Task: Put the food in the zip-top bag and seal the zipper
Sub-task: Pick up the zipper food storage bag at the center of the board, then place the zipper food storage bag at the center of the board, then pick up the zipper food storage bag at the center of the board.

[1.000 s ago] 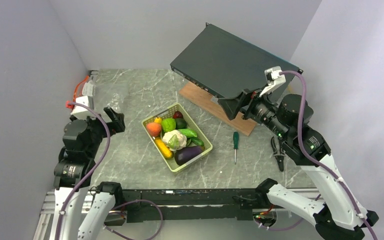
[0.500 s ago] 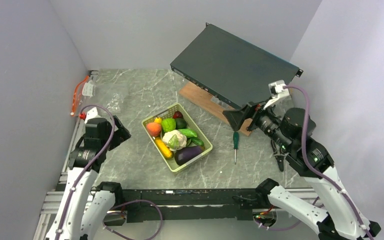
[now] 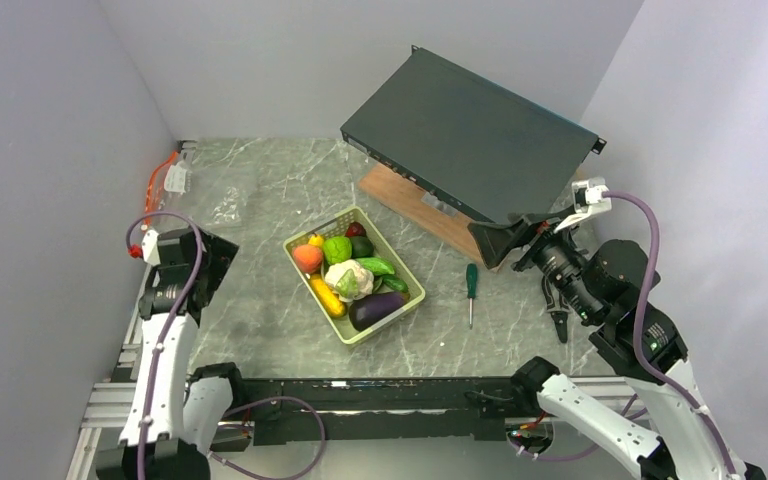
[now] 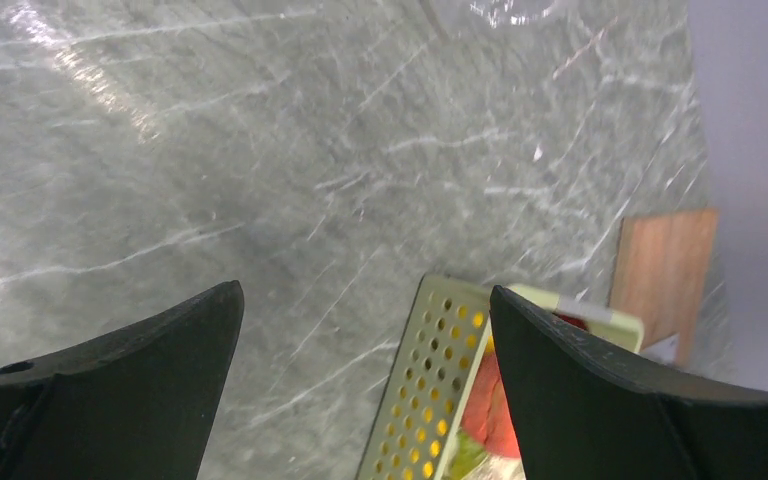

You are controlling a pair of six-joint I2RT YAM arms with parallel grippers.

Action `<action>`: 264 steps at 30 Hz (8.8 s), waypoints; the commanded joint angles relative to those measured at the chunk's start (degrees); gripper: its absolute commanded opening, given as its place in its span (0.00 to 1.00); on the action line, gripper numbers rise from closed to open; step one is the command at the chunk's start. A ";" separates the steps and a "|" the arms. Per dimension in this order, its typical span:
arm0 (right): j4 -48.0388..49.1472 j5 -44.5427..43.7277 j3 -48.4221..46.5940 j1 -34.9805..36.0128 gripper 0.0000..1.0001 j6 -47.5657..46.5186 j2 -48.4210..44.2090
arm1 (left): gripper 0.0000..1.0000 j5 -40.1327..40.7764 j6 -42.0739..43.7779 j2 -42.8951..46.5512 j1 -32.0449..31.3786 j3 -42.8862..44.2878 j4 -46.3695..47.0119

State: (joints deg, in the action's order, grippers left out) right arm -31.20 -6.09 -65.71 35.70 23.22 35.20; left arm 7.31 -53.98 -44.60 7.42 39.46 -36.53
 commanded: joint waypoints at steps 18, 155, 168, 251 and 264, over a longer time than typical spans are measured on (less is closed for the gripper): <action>-1.58 -7.29 -2.71 0.11 1.00 -1.95 3.82 | 1.00 -2.76 -9.05 -35.10 15.98 0.07 47.52; -1.84 7.52 -9.13 16.42 0.98 20.12 30.81 | 0.00 6.90 38.53 10.14 -58.97 -0.58 3.04; -4.40 -6.48 -23.84 20.67 0.93 20.92 50.15 | 0.00 2.97 35.36 17.33 -64.35 -1.58 1.04; 3.20 -5.53 4.03 28.61 0.97 11.04 28.59 | 0.88 -35.33 -4.08 -23.36 7.54 8.06 -7.41; 3.48 -5.22 3.78 28.63 0.97 11.05 30.21 | 0.80 -36.21 -4.98 -28.04 1.17 4.98 -2.46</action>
State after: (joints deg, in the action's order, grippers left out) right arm -28.99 -11.00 -61.65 64.07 34.50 65.54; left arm -28.21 -58.02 -72.86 9.82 45.08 -41.28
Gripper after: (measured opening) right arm 0.972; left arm 0.833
